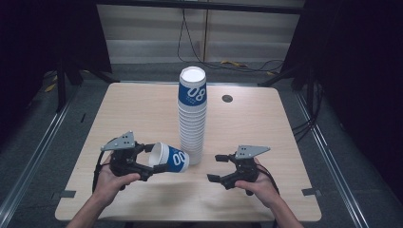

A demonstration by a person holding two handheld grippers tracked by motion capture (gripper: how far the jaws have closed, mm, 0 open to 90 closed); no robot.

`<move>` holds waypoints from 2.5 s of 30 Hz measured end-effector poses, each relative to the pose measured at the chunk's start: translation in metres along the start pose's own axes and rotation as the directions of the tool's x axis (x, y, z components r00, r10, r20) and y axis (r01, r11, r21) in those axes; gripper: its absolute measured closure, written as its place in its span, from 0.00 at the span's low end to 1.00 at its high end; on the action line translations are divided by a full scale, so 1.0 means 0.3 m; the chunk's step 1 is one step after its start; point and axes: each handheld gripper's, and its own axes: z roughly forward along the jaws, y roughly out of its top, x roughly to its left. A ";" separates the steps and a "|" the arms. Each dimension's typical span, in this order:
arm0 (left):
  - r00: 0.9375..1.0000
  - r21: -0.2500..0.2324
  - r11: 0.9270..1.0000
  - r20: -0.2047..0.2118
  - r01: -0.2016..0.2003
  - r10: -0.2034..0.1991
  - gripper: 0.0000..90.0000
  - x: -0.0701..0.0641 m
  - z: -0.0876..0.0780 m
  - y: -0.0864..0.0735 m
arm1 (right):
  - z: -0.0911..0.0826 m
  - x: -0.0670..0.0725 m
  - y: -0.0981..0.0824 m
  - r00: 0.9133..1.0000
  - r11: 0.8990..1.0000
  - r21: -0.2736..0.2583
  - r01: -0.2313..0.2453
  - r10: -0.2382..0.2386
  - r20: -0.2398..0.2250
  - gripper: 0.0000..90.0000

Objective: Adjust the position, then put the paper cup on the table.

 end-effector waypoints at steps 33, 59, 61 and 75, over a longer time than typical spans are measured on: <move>0.922 0.304 0.950 -0.382 0.069 0.055 0.19 0.191 -0.069 0.061 | 0.014 -0.021 -0.003 1.000 1.000 0.022 -0.004 0.003 0.030 0.17; 0.852 0.595 0.759 -0.513 0.266 0.104 0.17 0.379 0.073 0.062 | 0.024 -0.006 0.001 0.999 0.999 0.038 0.000 -0.001 0.035 0.17; 0.848 0.593 0.753 -0.522 0.286 0.089 0.17 0.386 0.084 0.068 | 0.021 -0.008 0.001 0.999 0.999 0.039 -0.006 0.004 0.037 0.17; 0.842 0.604 0.748 -0.527 0.274 0.117 0.15 0.400 0.141 0.039 | 0.019 -0.018 0.000 0.999 0.999 0.036 -0.031 0.030 0.031 0.16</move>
